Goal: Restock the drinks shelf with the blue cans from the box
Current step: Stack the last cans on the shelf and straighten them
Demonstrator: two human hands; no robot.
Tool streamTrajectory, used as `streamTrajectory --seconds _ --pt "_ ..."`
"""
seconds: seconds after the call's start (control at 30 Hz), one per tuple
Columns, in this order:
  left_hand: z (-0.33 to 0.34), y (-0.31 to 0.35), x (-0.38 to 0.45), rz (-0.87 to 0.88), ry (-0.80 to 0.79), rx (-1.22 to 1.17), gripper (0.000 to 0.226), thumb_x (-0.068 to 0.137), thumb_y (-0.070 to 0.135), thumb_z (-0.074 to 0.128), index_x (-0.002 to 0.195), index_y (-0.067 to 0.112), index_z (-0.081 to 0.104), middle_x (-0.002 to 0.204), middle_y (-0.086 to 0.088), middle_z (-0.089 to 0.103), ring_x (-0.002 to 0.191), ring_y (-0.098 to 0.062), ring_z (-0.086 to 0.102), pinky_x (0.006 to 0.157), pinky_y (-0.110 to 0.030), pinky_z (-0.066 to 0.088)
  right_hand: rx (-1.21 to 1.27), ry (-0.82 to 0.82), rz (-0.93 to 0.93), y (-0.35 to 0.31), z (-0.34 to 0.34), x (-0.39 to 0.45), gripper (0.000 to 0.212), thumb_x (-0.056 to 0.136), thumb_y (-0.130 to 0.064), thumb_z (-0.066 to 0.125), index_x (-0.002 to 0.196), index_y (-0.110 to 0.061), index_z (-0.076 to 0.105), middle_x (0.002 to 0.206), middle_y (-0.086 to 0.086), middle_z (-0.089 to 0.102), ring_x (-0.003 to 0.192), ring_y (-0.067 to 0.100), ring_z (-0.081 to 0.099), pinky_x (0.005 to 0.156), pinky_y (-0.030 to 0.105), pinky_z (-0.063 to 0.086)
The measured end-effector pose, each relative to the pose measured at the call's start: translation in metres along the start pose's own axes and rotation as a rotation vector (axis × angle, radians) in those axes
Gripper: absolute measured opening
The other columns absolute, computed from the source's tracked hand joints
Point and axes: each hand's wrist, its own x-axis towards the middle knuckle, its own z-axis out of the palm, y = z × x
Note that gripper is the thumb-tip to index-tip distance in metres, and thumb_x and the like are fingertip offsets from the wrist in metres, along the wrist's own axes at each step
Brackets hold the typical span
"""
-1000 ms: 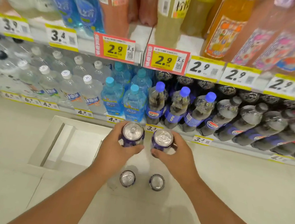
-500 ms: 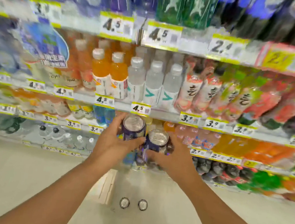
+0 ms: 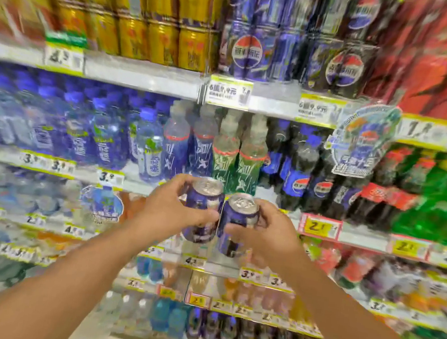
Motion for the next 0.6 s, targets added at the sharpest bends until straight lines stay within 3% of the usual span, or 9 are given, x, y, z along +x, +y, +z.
streamTrajectory --seconds 0.07,0.17,0.3,0.4,0.47,0.5,0.53,0.6 --pt "-0.008 0.032 0.0 0.011 0.002 -0.008 0.056 0.059 0.036 0.096 0.105 0.03 0.066 0.102 0.013 0.076 0.091 -0.008 0.073 0.081 -0.031 0.056 0.01 -0.019 -0.029 -0.027 -0.014 0.002 0.045 0.072 -0.012 0.089 0.11 -0.023 0.068 0.096 -0.011 0.077 0.074 -0.001 0.07 0.055 0.008 0.048" --pt "-0.024 0.08 0.002 0.024 -0.017 -0.041 0.052 0.067 0.032 0.093 0.112 0.032 0.067 0.102 0.016 0.077 0.092 -0.006 0.075 0.076 -0.031 0.061 -0.038 -0.017 -0.085 -0.066 -0.039 0.012 0.049 0.072 -0.022 0.089 0.115 -0.029 0.067 0.099 -0.021 0.075 0.088 -0.012 0.068 0.067 0.006 0.05" --pt "-0.042 0.139 0.007 0.049 0.004 -0.05 0.063 0.056 0.055 0.092 0.111 0.04 0.066 0.11 0.015 0.075 0.093 -0.011 0.075 0.078 -0.047 0.064 -0.052 -0.017 -0.128 -0.119 -0.068 0.028 0.054 0.066 -0.038 0.09 0.115 -0.031 0.067 0.101 -0.018 0.076 0.091 -0.003 0.071 0.08 0.022 0.058" --pt "-0.052 0.172 0.012 0.063 0.005 -0.065 0.071 0.053 0.059 0.092 0.115 0.037 0.065 0.113 0.007 0.074 0.094 -0.015 0.076 0.074 -0.048 0.064 -0.097 0.007 -0.153 -0.152 -0.085 0.033 0.045 0.07 -0.037 0.088 0.11 -0.03 0.07 0.097 -0.018 0.076 0.084 -0.003 0.072 0.068 0.014 0.054" --pt "-0.057 0.191 0.019 0.068 0.003 -0.053 0.089 0.043 0.067 0.092 0.121 0.034 0.063 0.116 0.005 0.073 0.098 -0.017 0.075 0.073 -0.051 0.064 -0.15 0.01 -0.168 -0.17 -0.097 0.042 0.034 0.074 -0.036 0.087 0.104 -0.031 0.07 0.084 -0.023 0.075 0.071 -0.008 0.069 0.058 0.009 0.049" --pt "-0.06 0.198 0.022 0.079 0.0 -0.04 0.088 0.045 0.066 0.092 0.121 0.033 0.063 0.114 0.005 0.074 0.097 -0.017 0.075 0.073 -0.052 0.064 -0.169 0.015 -0.166 -0.176 -0.103 0.047 0.03 0.075 -0.037 0.086 0.099 -0.033 0.069 0.075 -0.027 0.072 0.063 -0.01 0.066 0.053 0.007 0.046" --pt "-0.064 0.207 0.027 0.1 -0.012 -0.033 0.078 0.05 0.062 0.091 0.117 0.031 0.065 0.11 0.005 0.076 0.096 -0.017 0.076 0.073 -0.053 0.064 -0.181 0.028 -0.164 -0.187 -0.106 0.051 0.031 0.073 -0.042 0.086 0.097 -0.035 0.068 0.072 -0.029 0.071 0.061 -0.011 0.065 0.052 0.007 0.046" --pt "-0.071 0.222 0.04 0.135 -0.024 -0.031 0.058 0.061 0.051 0.091 0.11 0.032 0.066 0.106 0.004 0.076 0.093 -0.016 0.076 0.074 -0.055 0.064 -0.208 0.058 -0.171 -0.2 -0.11 0.068 0.06 0.06 -0.063 0.086 0.11 -0.034 0.069 0.094 -0.022 0.074 0.081 -0.004 0.069 0.071 0.018 0.054"
